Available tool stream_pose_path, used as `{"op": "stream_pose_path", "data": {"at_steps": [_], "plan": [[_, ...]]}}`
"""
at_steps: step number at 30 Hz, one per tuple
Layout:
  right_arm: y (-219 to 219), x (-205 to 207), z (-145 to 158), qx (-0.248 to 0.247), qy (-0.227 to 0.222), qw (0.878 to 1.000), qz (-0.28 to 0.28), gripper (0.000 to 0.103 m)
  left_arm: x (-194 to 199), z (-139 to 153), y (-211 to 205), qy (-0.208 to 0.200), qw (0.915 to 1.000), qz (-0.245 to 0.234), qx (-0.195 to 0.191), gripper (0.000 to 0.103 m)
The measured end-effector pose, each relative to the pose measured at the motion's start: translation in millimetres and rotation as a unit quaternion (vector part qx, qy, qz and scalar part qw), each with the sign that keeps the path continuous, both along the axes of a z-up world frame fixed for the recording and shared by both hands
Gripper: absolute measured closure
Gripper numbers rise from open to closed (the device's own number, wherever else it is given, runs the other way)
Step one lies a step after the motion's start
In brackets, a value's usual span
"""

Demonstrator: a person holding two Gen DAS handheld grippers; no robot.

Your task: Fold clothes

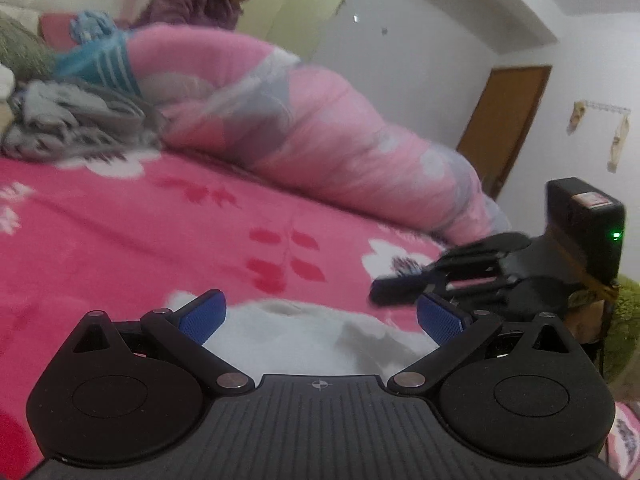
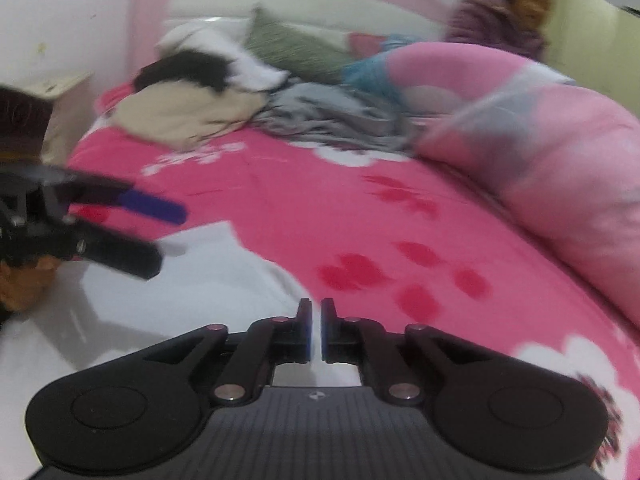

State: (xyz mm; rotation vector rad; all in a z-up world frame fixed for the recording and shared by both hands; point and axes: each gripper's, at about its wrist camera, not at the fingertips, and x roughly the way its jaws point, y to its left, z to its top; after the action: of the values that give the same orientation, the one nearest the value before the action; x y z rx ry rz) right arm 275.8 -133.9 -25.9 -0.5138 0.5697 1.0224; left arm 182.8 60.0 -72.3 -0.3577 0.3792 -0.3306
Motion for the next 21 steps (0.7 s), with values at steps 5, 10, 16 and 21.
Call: {"op": "stream_pose_path", "data": {"at_steps": [5, 10, 16, 21], "plan": [[53, -3, -13, -0.037, 0.003, 0.998, 0.050, 0.080, 10, -8, 30, 0.048, 0.9984, 0.022, -0.020, 0.002], [78, -3, -25, -0.091, -0.005, 0.993, 0.069, 0.080, 25, -24, 52, 0.124, 0.9902, 0.040, -0.051, 0.017], [72, -9, -16, -0.101, -0.009, 0.993, 0.058, 0.079, 35, -26, 53, 0.129, 0.9895, 0.033, -0.056, 0.045], [65, -15, -15, -0.113, -0.012, 0.991, 0.068, 0.079, 42, -26, 46, 0.127, 0.9904, 0.025, -0.049, 0.073]]}}
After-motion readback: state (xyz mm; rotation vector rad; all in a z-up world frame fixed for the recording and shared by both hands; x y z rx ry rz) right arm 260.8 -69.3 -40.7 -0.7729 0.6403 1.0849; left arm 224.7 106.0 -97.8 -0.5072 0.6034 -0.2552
